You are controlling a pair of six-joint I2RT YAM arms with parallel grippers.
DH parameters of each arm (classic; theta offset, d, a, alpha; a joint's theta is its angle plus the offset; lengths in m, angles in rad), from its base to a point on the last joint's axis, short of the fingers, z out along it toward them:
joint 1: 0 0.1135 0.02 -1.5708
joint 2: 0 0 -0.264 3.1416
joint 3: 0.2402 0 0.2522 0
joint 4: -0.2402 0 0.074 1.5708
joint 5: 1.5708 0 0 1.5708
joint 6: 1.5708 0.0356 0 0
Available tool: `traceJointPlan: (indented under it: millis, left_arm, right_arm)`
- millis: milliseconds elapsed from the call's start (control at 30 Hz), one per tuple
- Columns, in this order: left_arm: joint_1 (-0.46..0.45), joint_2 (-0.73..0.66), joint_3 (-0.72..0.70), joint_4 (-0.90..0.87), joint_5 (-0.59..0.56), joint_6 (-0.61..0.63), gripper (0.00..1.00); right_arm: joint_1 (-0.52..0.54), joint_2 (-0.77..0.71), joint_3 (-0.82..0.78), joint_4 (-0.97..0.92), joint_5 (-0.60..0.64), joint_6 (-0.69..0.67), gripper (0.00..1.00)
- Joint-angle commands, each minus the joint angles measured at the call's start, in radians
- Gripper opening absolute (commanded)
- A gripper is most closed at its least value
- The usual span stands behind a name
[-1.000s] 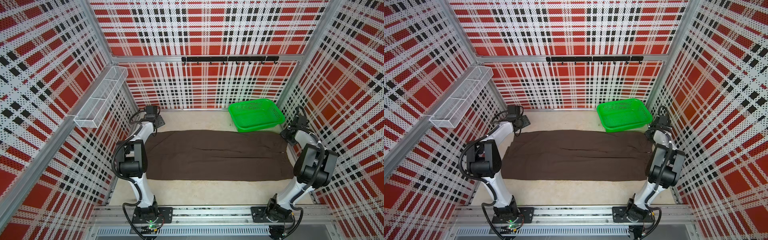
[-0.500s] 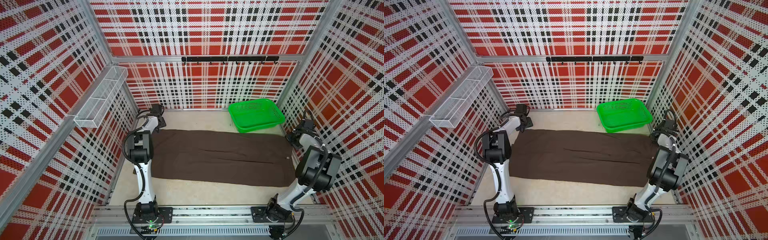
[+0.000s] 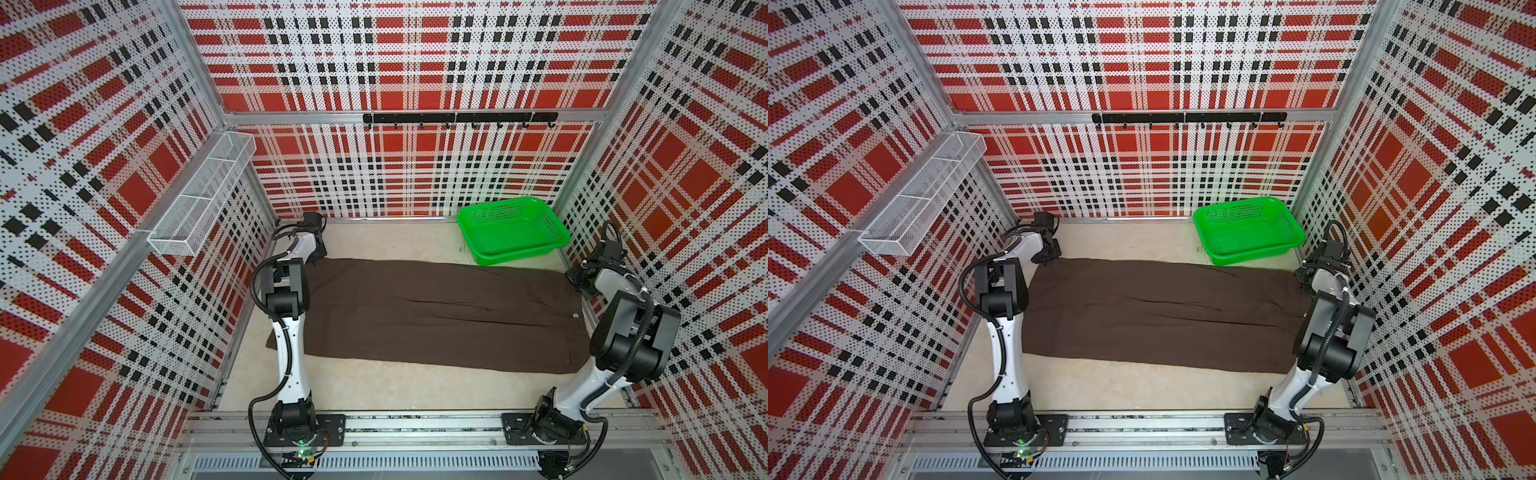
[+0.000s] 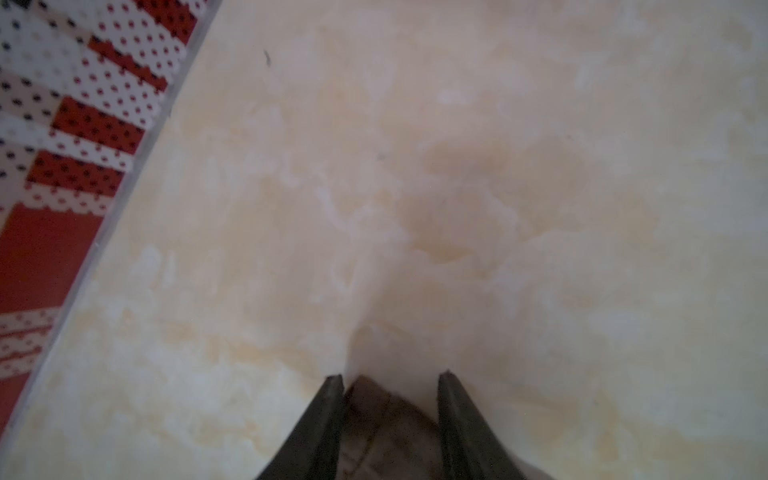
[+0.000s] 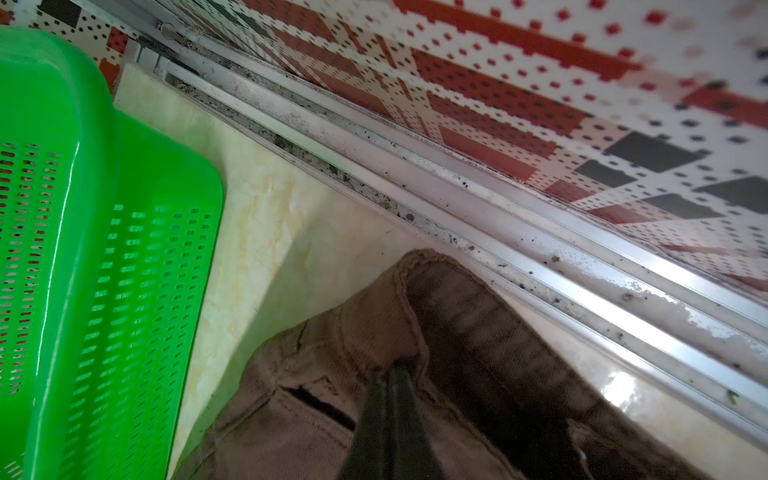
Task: Fold and stack the trousers
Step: Smooth out the trousers at the center of the table.
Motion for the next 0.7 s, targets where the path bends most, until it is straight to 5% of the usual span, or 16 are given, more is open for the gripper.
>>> traceJointPlan:
  millis: [0,133,400,667]
  left_arm:
    - [0.015,0.067,0.031,-0.064,-0.022,0.02,0.24]
    - [0.023,0.08,0.095,-0.074,-0.011,0.034,0.01]
    - [0.029,0.029,0.107,-0.049,0.027,-0.002,0.0]
    - [0.051,-0.101,-0.121,0.131,0.112,-0.079,0.0]
  right_arm:
    - [0.006,-0.022,-0.005,0.001,0.0,0.003,0.0]
    - [0.007,-0.028,-0.001,-0.005,0.002,0.003,0.0]
    - [0.006,-0.035,0.011,-0.019,0.014,-0.003,0.0]
    - [0.007,-0.027,0.02,-0.019,0.019,-0.002,0.0]
